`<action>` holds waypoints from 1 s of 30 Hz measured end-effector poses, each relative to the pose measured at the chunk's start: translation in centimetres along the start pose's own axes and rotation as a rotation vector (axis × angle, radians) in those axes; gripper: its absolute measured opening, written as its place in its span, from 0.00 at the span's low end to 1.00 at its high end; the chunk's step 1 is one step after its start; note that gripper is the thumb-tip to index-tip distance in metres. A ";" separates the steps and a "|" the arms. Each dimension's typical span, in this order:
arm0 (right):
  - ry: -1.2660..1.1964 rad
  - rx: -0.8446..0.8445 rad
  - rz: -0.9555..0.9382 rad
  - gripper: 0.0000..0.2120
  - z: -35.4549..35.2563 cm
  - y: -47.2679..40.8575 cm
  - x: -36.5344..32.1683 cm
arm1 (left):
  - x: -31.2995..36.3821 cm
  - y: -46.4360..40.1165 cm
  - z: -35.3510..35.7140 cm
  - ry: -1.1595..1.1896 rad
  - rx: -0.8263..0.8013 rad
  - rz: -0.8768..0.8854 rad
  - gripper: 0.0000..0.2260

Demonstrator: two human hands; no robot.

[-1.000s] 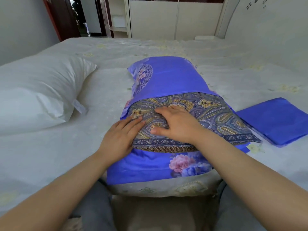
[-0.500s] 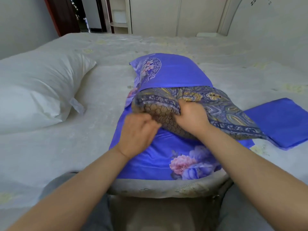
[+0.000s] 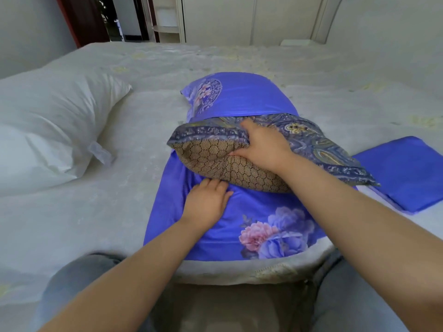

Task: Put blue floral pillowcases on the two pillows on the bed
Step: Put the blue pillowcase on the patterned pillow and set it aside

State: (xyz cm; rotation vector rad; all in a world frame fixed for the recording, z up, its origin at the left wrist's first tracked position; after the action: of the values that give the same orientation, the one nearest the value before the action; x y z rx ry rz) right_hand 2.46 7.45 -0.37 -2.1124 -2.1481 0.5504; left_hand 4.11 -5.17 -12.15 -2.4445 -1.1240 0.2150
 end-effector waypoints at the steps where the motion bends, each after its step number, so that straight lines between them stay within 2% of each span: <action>1: 0.016 0.020 0.006 0.36 0.2 0.9 0.0 | 1.1 1.0 -1.2 0.030 0.195 0.106 0.09; 3: 0.025 0.019 0.006 0.34 0.7 2.2 0.0 | 2.7 2.7 -3.5 0.016 0.483 0.239 0.13; 4: 0.016 0.020 -0.008 0.33 0.8 2.7 -0.4 | 2.7 2.7 -4.4 -0.021 0.528 0.233 0.17; 6: -0.034 0.125 -0.040 0.31 0.2 3.8 -1.0 | 1.9 1.4 -5.2 -0.155 0.468 0.197 0.29; 9: 0.039 0.499 -0.034 0.30 -1.7 6.5 -0.9 | 1.3 -0.3 -5.0 -0.358 0.298 0.267 0.46; 11: 0.134 0.644 0.030 0.31 -1.5 8.9 -0.2 | 1.5 -1.2 -5.6 -0.412 0.293 0.294 0.49; 13: 0.214 0.669 0.063 0.35 -0.5 11.3 1.0 | 2.0 -2.5 -7.2 -0.463 0.344 0.310 0.50; 16: 0.301 0.610 0.162 0.46 0.5 13.2 3.9 | 2.8 -4.3 -9.8 -0.481 0.445 0.355 0.50; 18: 0.269 0.585 0.230 0.52 0.0 12.7 5.6 | 3.3 -5.4 -11.1 -0.463 0.482 0.362 0.50; 21: 0.155 0.536 0.218 0.56 -1.3 9.8 6.8 | 3.8 -7.3 -12.3 -0.364 0.422 0.355 0.50; 23: 0.046 0.475 0.157 0.50 -2.2 7.3 6.7 | 3.8 -8.8 -11.9 -0.295 0.319 0.341 0.53; 24: -0.011 0.418 0.124 0.44 -2.3 5.8 6.6 | 3.7 -9.4 -11.4 -0.283 0.264 0.338 0.54; 27: -0.184 0.251 0.003 0.14 -1.8 2.0 5.9 | 2.6 -11.0 -9.5 -0.346 0.117 0.332 0.58; 28: -0.254 0.192 -0.013 0.10 -1.4 0.8 5.9 | 2.1 -11.4 -8.9 -0.376 0.077 0.333 0.59; 30: -0.382 0.028 -0.012 0.14 -0.6 -1.4 6.2 | 1.4 -12.0 -8.4 -0.444 0.054 0.349 0.58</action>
State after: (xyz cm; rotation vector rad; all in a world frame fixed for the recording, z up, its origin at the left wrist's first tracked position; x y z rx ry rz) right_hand 1.04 13.67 -0.62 -2.1177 -2.3152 1.0521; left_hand -0.56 0.07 0.83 -2.5991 -0.8240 0.9196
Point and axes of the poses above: each hand's wrist, its own y-axis away from the middle knuckle, its own z-axis out of the palm, x = y × z, the point moved 7 cm from there along -y, towards the middle knuckle, and after that the axes turned 1 degree about x, right-handed, at the moved point
